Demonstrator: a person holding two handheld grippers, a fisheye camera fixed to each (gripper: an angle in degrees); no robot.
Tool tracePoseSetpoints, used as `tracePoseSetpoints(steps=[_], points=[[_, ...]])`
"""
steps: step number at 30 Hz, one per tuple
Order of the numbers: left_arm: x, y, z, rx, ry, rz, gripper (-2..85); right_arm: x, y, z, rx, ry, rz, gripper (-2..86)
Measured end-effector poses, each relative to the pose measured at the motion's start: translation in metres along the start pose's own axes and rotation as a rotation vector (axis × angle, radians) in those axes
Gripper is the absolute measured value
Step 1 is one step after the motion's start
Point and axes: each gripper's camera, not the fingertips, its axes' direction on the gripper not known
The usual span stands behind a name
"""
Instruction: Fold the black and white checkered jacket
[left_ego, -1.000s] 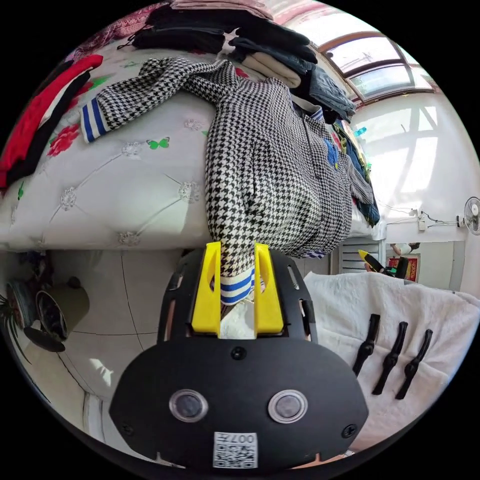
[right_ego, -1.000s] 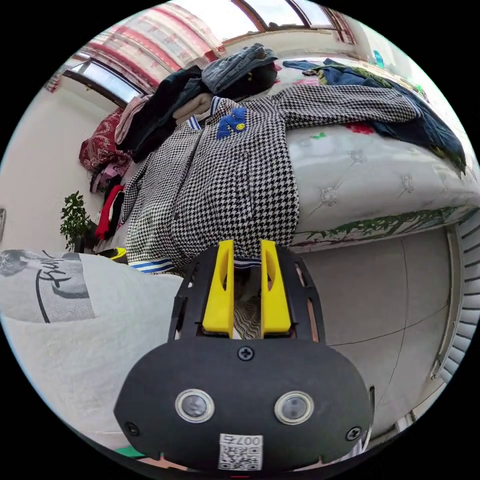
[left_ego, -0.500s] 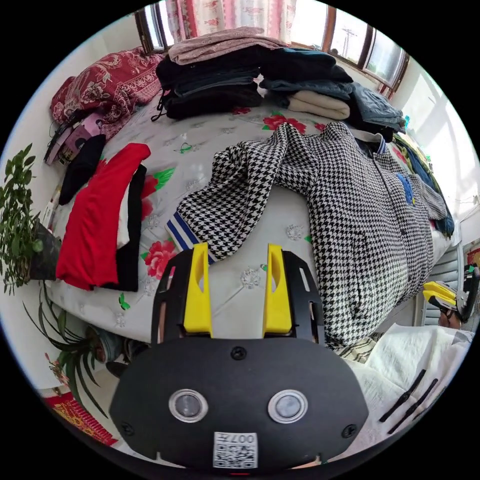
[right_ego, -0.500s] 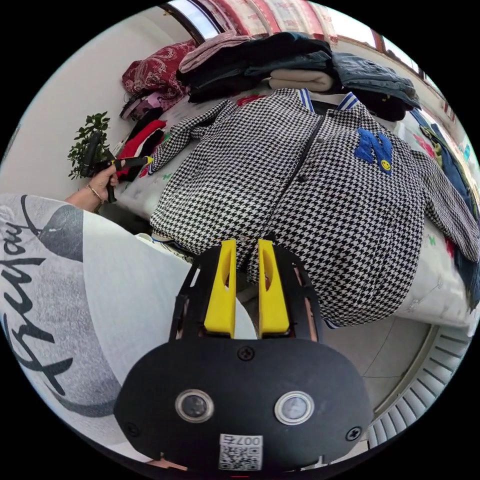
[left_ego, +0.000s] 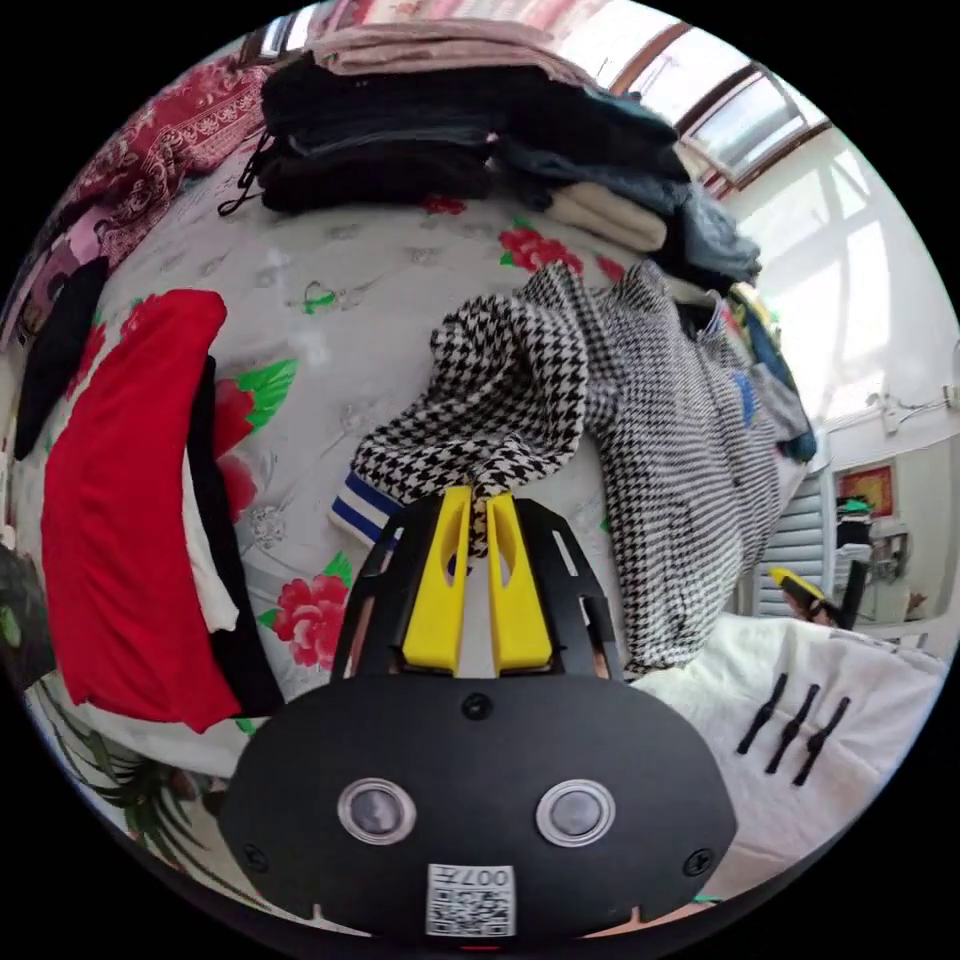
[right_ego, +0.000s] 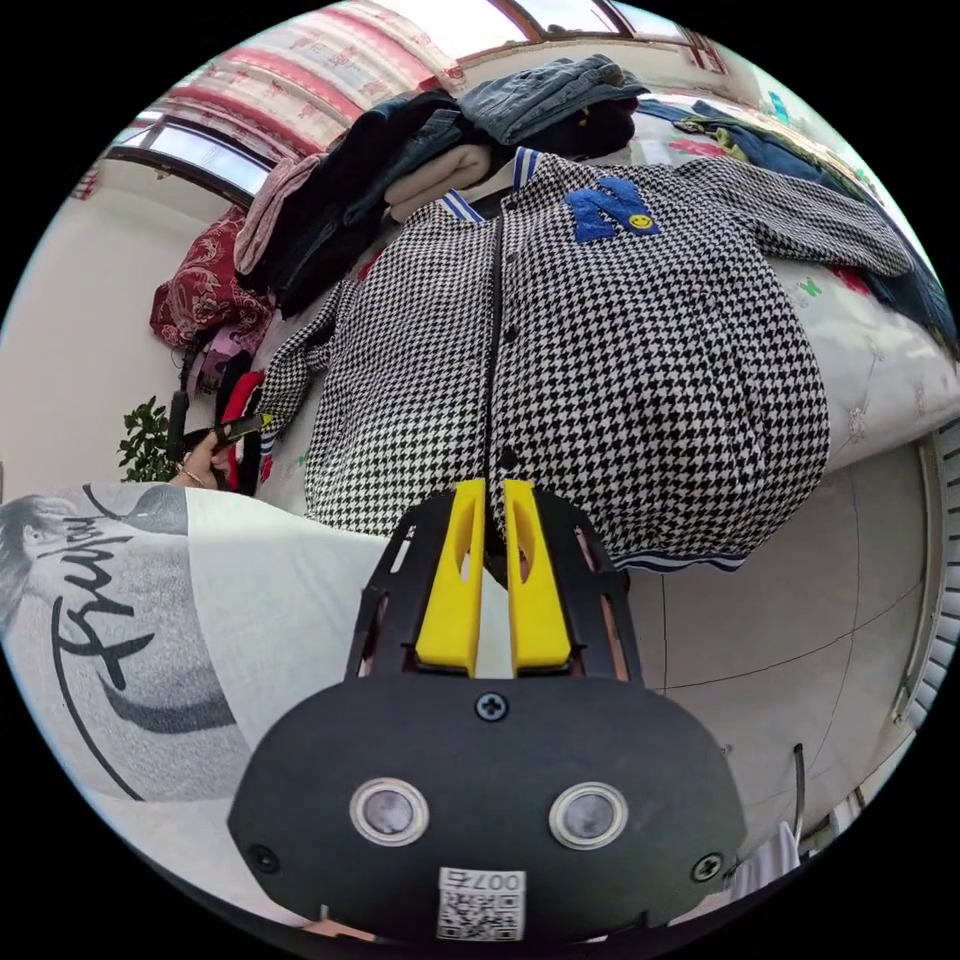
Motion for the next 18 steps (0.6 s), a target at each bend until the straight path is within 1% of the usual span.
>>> tracePoseSetpoints(steps=[1, 2, 3, 5, 6, 7, 8, 9, 11, 13, 15, 17, 18], points=[[-0.017, -0.001, -0.03, 0.112, 0.135, -0.017, 0.2, -0.002, -0.003, -0.002, 0.013, 0.0, 0.007, 0.5], [-0.034, -0.001, -0.065, 0.235, 0.227, -0.019, -0.3, -0.004, -0.007, -0.004, 0.019, 0.004, 0.004, 0.3], [-0.042, 0.0, -0.084, 0.301, 0.27, -0.016, -0.4, -0.006, -0.01, -0.005, 0.02, 0.007, -0.002, 0.2], [-0.088, 0.016, -0.156, 0.636, 0.527, -0.049, -0.7, -0.017, -0.024, -0.006, 0.014, 0.026, -0.039, 0.0], [-0.101, 0.022, -0.168, 0.709, 0.577, -0.058, -0.8, -0.02, -0.028, -0.006, 0.014, 0.03, -0.05, -0.1], [-0.125, 0.034, -0.187, 0.844, 0.657, -0.075, -0.9, -0.026, -0.034, -0.006, 0.016, 0.038, -0.071, -0.1], [-0.149, 0.044, -0.195, 0.925, 0.712, -0.12, -0.9, -0.032, -0.04, -0.006, 0.022, 0.042, -0.087, -0.2], [-0.16, 0.048, -0.196, 0.937, 0.729, -0.155, -0.9, -0.035, -0.043, -0.006, 0.025, 0.041, -0.093, -0.2], [-0.195, 0.062, -0.183, 0.949, 0.79, -0.294, -0.9, -0.044, -0.048, -0.005, 0.037, 0.03, -0.1, -0.2], [-0.209, 0.072, -0.169, 0.957, 0.838, -0.351, -1.0, -0.048, -0.047, -0.002, 0.038, 0.022, -0.095, -0.2], [-0.209, 0.073, -0.16, 0.911, 0.821, -0.353, -1.0, -0.049, -0.042, -0.001, 0.033, 0.022, -0.088, -0.3], [-0.189, 0.056, -0.153, 0.803, 0.783, -0.272, -0.9, -0.046, -0.033, 0.0, 0.028, 0.036, -0.067, -0.3], [-0.181, 0.049, -0.153, 0.786, 0.79, -0.241, -0.9, -0.045, -0.031, -0.001, 0.029, 0.037, -0.06, -0.3]])
